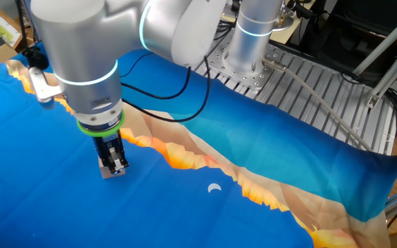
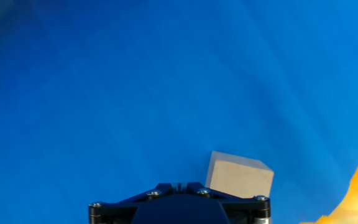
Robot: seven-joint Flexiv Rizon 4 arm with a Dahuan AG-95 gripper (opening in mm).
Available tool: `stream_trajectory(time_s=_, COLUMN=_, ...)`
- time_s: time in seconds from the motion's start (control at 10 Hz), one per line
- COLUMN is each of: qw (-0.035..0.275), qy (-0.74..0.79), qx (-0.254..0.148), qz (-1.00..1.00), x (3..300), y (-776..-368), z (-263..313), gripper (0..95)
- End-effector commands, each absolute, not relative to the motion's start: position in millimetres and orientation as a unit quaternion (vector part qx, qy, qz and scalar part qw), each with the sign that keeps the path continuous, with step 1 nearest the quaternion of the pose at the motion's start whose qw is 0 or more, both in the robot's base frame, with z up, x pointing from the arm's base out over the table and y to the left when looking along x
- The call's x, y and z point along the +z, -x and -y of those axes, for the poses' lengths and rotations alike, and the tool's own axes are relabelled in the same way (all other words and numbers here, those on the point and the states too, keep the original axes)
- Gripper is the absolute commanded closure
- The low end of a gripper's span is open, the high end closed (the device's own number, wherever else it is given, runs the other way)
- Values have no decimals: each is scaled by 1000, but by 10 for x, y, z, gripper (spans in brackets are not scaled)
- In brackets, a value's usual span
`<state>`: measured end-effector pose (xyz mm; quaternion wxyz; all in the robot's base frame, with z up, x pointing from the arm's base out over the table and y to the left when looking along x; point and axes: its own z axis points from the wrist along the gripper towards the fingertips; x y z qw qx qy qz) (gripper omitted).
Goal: Approach and touch the side of the small block
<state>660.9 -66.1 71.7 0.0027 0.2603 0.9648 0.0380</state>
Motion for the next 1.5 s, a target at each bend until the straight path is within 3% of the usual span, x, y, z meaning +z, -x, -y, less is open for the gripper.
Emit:
stream_trajectory(time_s=0.1, qw=4, qy=-262, qx=38, qz=-964, x=686, y=-6648, z=641, gripper=950)
stream_trajectory(time_s=1.5, qw=9, qy=-267, qx=38, qz=-963, x=604, y=-6766, z=533, gripper=950)
